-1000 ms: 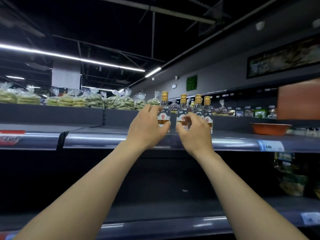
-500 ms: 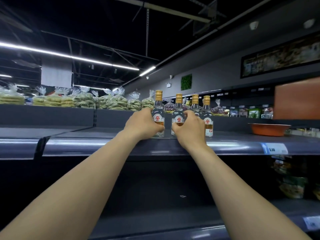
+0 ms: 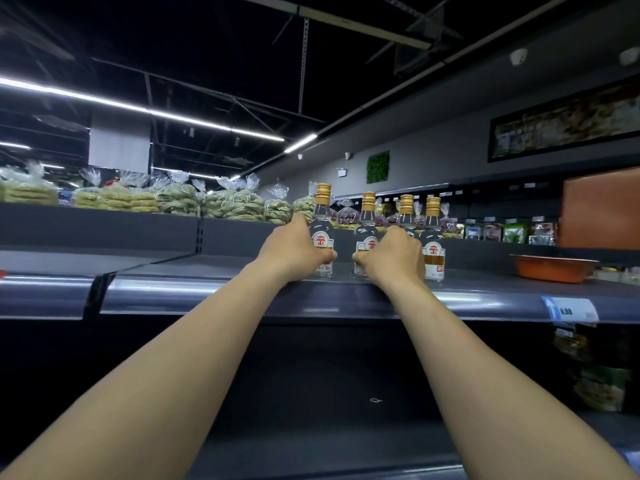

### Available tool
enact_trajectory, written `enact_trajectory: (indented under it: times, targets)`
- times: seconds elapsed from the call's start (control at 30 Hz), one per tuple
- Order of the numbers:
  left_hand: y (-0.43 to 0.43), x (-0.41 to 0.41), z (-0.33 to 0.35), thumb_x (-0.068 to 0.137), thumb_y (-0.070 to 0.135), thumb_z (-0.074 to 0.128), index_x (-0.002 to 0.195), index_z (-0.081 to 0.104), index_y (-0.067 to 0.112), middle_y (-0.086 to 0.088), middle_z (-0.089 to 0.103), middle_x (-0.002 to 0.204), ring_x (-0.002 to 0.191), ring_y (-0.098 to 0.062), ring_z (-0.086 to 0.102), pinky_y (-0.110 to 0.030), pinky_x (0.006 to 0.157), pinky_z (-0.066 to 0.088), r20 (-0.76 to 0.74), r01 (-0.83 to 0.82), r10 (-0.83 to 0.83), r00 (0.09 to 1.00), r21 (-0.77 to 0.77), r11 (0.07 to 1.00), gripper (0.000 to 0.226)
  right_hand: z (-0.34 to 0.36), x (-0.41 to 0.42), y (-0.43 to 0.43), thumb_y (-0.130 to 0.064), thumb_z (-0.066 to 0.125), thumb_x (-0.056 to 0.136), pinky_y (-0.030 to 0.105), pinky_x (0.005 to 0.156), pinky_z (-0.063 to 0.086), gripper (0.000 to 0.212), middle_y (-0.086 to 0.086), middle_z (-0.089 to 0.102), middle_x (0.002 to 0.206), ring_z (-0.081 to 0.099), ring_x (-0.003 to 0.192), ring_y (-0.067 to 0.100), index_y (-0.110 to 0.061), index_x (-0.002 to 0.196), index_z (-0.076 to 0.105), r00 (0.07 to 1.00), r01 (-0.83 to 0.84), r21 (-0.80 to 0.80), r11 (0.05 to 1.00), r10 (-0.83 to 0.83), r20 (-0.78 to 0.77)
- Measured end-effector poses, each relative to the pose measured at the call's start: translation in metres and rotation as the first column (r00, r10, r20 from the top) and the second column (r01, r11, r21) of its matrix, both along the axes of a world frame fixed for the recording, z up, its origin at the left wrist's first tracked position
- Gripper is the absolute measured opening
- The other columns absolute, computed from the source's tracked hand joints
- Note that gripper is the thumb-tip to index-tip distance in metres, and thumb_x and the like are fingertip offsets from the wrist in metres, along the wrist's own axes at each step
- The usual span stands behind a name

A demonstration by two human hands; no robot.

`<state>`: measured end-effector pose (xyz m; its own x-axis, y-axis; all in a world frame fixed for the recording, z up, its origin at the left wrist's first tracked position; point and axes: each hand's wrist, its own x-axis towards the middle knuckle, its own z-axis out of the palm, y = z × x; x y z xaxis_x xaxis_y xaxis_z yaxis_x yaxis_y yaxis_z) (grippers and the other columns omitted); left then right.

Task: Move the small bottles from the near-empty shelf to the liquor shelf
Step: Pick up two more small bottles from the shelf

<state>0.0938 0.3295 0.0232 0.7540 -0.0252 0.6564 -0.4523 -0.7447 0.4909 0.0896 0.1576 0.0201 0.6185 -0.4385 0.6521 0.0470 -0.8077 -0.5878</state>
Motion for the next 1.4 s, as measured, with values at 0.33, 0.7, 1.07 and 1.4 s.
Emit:
enact_trajectory:
  times: [0.33,0.7,1.07,1.4]
  targets:
    - [0.000,0.002,-0.002,0.075,0.051,0.083,0.130,0.047,0.014,-0.009,0.061,0.128,0.111,-0.031,0.058,-0.043,0.087,0.051,-0.006,0.025,-0.026,1.000,-0.033,0.999,0.076,-0.001,0.000,0.004,-0.046,0.086,0.071,0.034,0.061,0.045,0.039,0.002,0.067,0.083,0.064,0.080,0.029,-0.018,0.082,0.061,0.997,-0.072,0.003,0.997,0.072,-0.013]
    - [-0.022,-0.033,0.007,0.073,0.047,0.087,0.138,0.056,0.019,0.000,0.065,0.129,0.103,-0.018,0.063,-0.031,0.087,0.048,0.273,0.220,-0.155,0.949,-0.226,0.949,0.078,0.014,-0.067,-0.024,-0.036,0.091,0.062,0.032,0.070,0.060,0.025,-0.018,0.072,0.070,0.071,0.074,0.007,-0.034,0.065,0.066,0.916,-0.235,0.109,0.966,0.182,0.358]
    - [-0.195,-0.147,-0.059,0.068,0.048,0.089,0.125,0.063,0.023,0.013,0.067,0.103,0.086,-0.005,0.065,-0.013,0.065,0.044,0.148,0.441,-0.416,0.897,-0.270,0.856,0.068,-0.056,-0.217,-0.183,-0.038,0.090,0.063,0.024,0.066,0.053,0.022,-0.020,0.072,0.070,0.067,0.070,-0.005,-0.032,0.071,0.070,0.946,-0.130,0.136,0.982,0.081,0.315]
    - [-0.417,-0.277,-0.189,0.054,0.042,0.093,0.113,0.071,0.023,0.008,0.077,0.093,0.084,-0.009,0.073,-0.041,0.082,0.060,-0.058,0.615,-0.712,0.700,-0.457,0.642,0.066,-0.203,-0.378,-0.385,-0.037,0.091,0.061,0.028,0.067,0.058,0.030,-0.018,0.074,0.074,0.069,0.069,-0.004,-0.033,0.082,0.070,0.980,0.098,0.264,0.960,-0.140,0.144]
